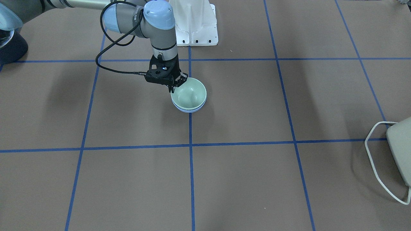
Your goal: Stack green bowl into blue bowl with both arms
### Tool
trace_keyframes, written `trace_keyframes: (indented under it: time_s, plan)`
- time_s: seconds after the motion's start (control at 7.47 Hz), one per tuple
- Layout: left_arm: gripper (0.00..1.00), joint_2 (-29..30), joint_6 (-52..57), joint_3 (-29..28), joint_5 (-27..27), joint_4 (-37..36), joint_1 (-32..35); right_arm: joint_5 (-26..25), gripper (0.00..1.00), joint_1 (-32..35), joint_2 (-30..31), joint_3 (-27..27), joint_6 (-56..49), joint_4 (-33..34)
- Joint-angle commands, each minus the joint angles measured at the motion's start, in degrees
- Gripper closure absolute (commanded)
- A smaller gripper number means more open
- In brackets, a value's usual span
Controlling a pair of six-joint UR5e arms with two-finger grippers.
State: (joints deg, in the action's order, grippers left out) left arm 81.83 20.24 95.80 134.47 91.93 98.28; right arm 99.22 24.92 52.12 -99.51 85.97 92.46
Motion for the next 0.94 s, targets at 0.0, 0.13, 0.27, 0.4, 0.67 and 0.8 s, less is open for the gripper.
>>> trace_keyframes:
  time_s: [0.0,0.13,0.27,0.4,0.67,0.8]
  plan:
    - [0.02,0.0,0.0,0.0,0.0,0.0,0.0,0.0,1.0,-0.1,0.0,0.0,-0.1,0.0]
    - [0.02,0.0,0.0,0.0,0.0,0.0,0.0,0.0,1.0,-0.2,0.0,0.0,-0.1,0.0]
    - [0.02,0.0,0.0,0.0,0.0,0.0,0.0,0.0,1.0,-0.1,0.0,0.0,-0.1,-0.1]
    - [0.02,0.0,0.0,0.0,0.0,0.0,0.0,0.0,0.99,-0.1,0.0,0.0,0.0,-0.1]
    - [0.02,0.0,0.0,0.0,0.0,0.0,0.0,-0.1,0.51,-0.1,0.1,0.0,-0.1,-0.1]
    - [0.02,0.0,0.0,-0.1,0.0,0.0,0.0,-1.9,0.1,-0.1,0.2,0.0,-0.2,-0.1]
